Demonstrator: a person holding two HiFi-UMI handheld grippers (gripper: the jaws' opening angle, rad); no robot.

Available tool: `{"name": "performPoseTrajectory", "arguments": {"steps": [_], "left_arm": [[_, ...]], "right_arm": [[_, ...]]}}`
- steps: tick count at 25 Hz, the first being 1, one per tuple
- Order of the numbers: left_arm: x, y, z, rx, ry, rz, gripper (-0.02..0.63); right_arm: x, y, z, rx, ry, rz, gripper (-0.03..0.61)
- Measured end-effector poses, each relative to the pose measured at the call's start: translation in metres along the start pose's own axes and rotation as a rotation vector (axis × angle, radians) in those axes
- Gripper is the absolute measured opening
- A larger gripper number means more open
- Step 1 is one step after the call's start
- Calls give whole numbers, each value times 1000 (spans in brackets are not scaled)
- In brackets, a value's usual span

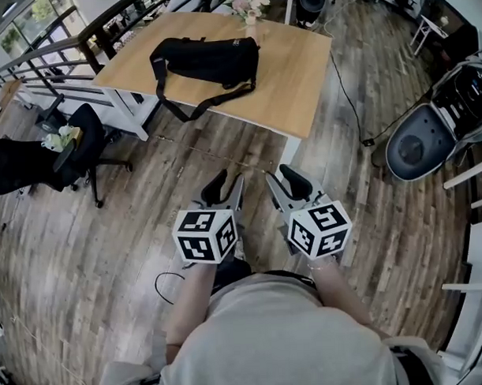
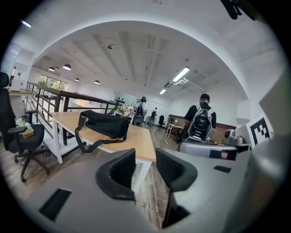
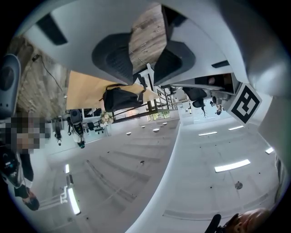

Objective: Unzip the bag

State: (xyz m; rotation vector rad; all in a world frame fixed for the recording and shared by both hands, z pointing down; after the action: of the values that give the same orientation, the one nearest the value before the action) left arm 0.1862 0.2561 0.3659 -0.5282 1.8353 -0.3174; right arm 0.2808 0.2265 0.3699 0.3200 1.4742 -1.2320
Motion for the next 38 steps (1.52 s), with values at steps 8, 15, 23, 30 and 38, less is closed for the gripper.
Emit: {"name": "performPoseTrajectory", "arguments": {"steps": [8, 15, 23, 30, 38], "left_arm": [[56, -39, -66, -41, -28, -17, 135], [64, -54, -99, -74, -8, -39, 135], [64, -77, -120, -96, 24, -86, 135], [83, -98, -142, -69, 33, -68, 135], [122, -141, -180, -11, 60, -39, 135]], "right_arm": [[54, -80, 4, -30, -9, 1, 146], [60, -113, 2, -56, -26, -36, 149], [68, -144, 9, -54, -21, -72, 149], [81, -178, 29, -40, -10, -90, 150], [123, -231, 75, -7, -11, -59, 153]]}}
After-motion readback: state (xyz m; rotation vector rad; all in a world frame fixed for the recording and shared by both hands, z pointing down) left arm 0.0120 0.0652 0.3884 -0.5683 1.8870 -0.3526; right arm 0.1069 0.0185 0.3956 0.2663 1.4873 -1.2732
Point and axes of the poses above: the fingertips, and each gripper's own axes: y backward along the fingers, z to its right, x out of its top, the point moved 1 cm from there along y, backward along the fingers, and after that the axes turned 15 degrees about -z, right-handed, at the moved point
